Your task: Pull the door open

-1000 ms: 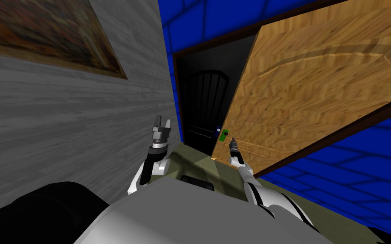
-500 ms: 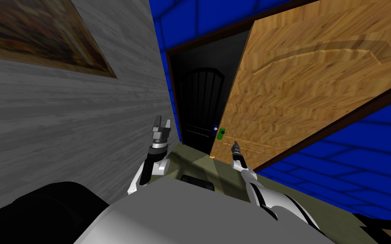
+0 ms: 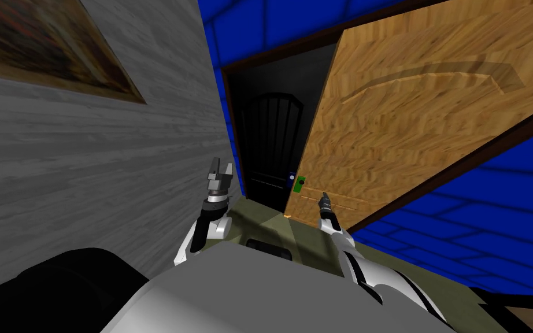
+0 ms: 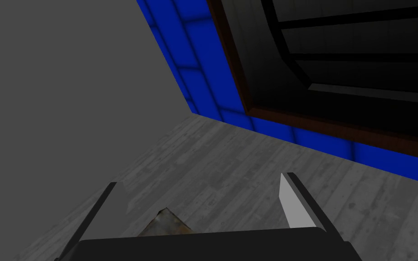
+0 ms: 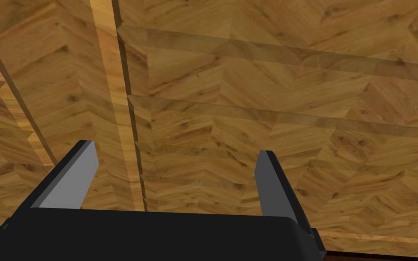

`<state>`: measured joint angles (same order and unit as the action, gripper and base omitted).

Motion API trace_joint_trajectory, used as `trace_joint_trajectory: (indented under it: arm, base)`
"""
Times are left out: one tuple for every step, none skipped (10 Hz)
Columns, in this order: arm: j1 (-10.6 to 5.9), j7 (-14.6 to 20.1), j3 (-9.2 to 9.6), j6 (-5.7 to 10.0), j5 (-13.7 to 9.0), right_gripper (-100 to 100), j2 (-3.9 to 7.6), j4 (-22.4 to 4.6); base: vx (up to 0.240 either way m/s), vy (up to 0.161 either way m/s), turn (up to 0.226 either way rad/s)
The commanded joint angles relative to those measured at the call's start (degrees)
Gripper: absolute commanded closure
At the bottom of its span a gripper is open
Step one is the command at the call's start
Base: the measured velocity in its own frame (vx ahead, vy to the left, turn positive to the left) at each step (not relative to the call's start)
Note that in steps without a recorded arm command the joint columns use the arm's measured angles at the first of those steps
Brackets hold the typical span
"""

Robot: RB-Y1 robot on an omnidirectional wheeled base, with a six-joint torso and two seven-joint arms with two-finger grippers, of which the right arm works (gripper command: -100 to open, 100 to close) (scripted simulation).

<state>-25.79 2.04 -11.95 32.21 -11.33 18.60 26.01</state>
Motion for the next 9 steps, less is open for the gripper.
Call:
trace_joint_trajectory:
  arm:
    - [1.13,-0.35,-0.26,-1.56,-0.10,-100,-0.18,2.66]
    - [1.13,-0.35,-0.26,-1.56,-0.10,-100,-0.18,2.66]
    - [0.75,-0.48,-0.19,-1.46,-0.07,-100,-0.49,2.77]
    - [0.48,-0.52,-0.06,-1.43,-0.02,-100,-0.73,2.86]
    - [0.48,-0.52,-0.06,-1.43,-0.02,-100,-0.73,2.86]
    - [-0.33,-0.57,0.39,-1.37,0.16,-100,-1.50,3.17]
    - [-0.33,-0.57,0.39,-1.37,0.16,-100,-1.50,3.17]
    - [-1.38,-0.60,1.04,-1.31,0.42,-100,-2.52,3.58]
    - [-1.38,-0.60,1.04,-1.31,0.42,-100,-2.52,3.58]
  base:
    - [0.047,-0.027,0.021]
    - [0.000,0.000,0.000]
    - [0.113,0.031,0.073]
    - [0.196,0.028,0.083]
    - [0.139,0.033,0.034]
    - [0.163,0.058,0.149]
    - [0.151,0.070,0.093]
    - [0.173,0.118,0.164]
    - [0.161,0.107,0.103]
